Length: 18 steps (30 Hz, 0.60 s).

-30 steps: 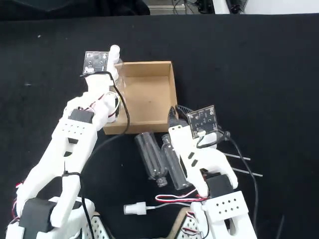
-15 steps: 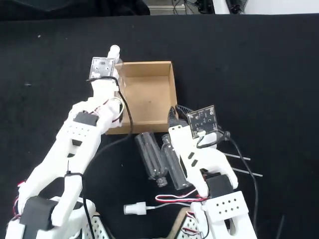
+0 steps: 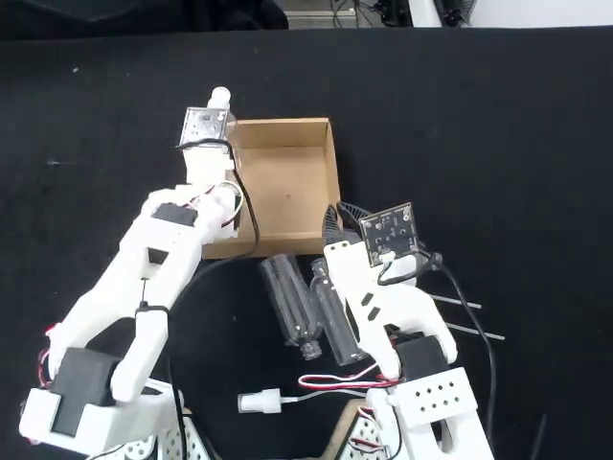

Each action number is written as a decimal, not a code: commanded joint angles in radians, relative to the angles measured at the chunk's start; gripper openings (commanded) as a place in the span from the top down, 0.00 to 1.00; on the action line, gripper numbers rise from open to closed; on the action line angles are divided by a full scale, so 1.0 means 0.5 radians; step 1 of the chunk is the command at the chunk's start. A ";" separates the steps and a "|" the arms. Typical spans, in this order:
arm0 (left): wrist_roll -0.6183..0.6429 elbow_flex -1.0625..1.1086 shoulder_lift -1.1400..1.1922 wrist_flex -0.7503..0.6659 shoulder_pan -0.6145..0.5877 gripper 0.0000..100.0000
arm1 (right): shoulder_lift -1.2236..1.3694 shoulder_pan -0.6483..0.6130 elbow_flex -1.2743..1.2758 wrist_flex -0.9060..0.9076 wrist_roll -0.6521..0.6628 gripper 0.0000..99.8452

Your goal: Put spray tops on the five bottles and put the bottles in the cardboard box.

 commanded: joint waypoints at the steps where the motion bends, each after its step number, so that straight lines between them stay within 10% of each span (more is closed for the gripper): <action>1: -0.012 -0.100 -0.012 -0.058 -0.084 0.96 | -0.035 -0.021 -0.017 -0.058 0.015 0.98; 18: -0.018 -0.127 -0.064 0.092 -0.087 0.96 | -0.035 -0.021 -0.014 -0.058 0.015 0.98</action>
